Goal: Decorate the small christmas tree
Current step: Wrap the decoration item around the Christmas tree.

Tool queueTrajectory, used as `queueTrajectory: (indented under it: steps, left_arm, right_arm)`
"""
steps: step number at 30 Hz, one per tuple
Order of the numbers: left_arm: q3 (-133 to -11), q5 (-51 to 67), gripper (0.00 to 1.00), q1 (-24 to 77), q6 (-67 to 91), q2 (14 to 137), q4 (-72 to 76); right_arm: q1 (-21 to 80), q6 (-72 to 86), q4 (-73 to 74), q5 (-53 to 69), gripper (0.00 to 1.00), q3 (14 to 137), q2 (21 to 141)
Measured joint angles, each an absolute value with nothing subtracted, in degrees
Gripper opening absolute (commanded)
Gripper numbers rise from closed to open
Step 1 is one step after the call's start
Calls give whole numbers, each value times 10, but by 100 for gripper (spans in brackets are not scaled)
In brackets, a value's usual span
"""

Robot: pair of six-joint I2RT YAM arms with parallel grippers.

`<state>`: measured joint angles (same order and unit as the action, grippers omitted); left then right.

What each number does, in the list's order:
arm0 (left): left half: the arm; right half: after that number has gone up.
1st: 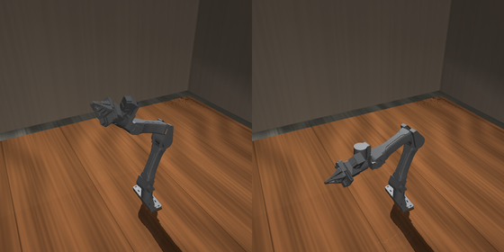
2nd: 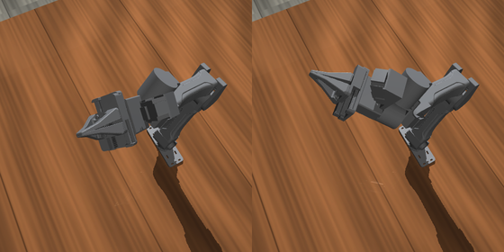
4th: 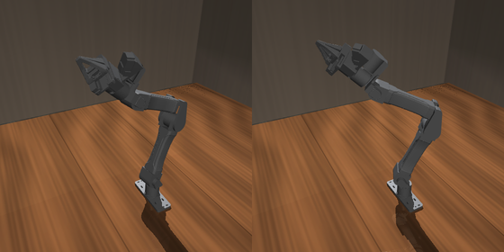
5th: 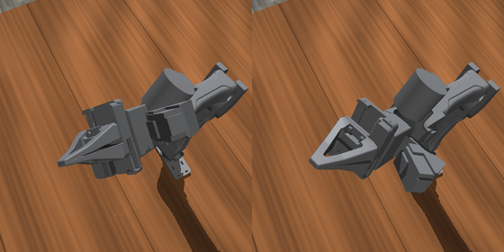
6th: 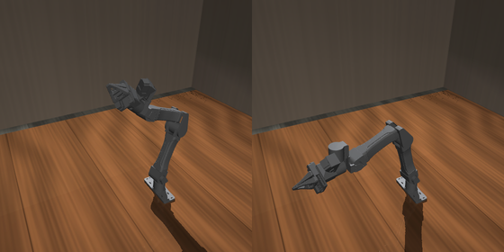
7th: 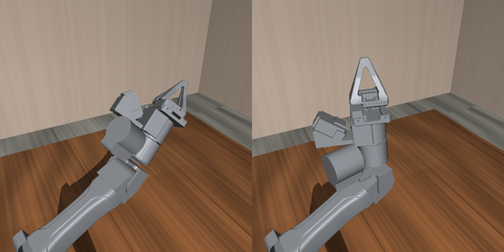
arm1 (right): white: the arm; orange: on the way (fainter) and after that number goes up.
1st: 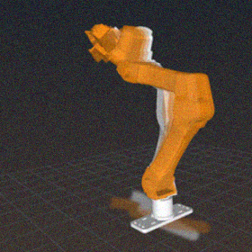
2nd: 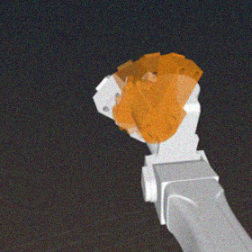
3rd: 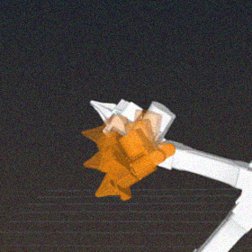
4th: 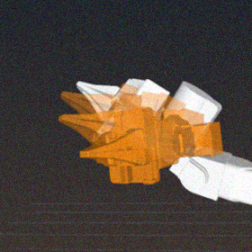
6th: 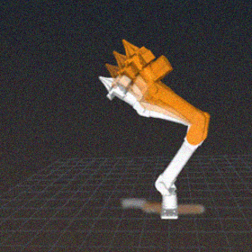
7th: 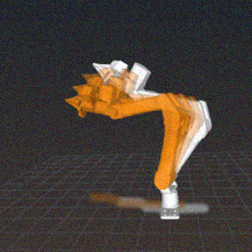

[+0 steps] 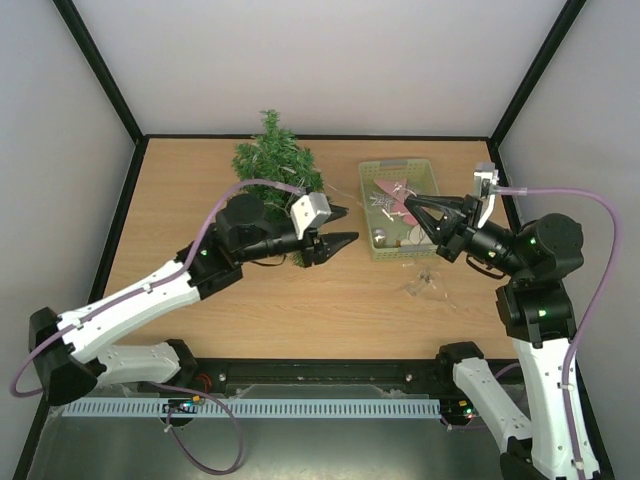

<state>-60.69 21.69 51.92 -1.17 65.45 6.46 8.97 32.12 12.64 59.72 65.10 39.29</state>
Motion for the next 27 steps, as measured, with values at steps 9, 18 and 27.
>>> queueTrajectory:
  steps: [9,18,27]
  left_arm:
    - [-608,175,52,535,4,726,174]
    - [-620,179,47,560,16,755,204]
    - [-649,182,29,560,25,773,212]
  right_arm:
    - [90,370,67,609,2,607,377]
    - [90,387,35,612,2,596,376]
    - [90,401,13,611,2,588,371]
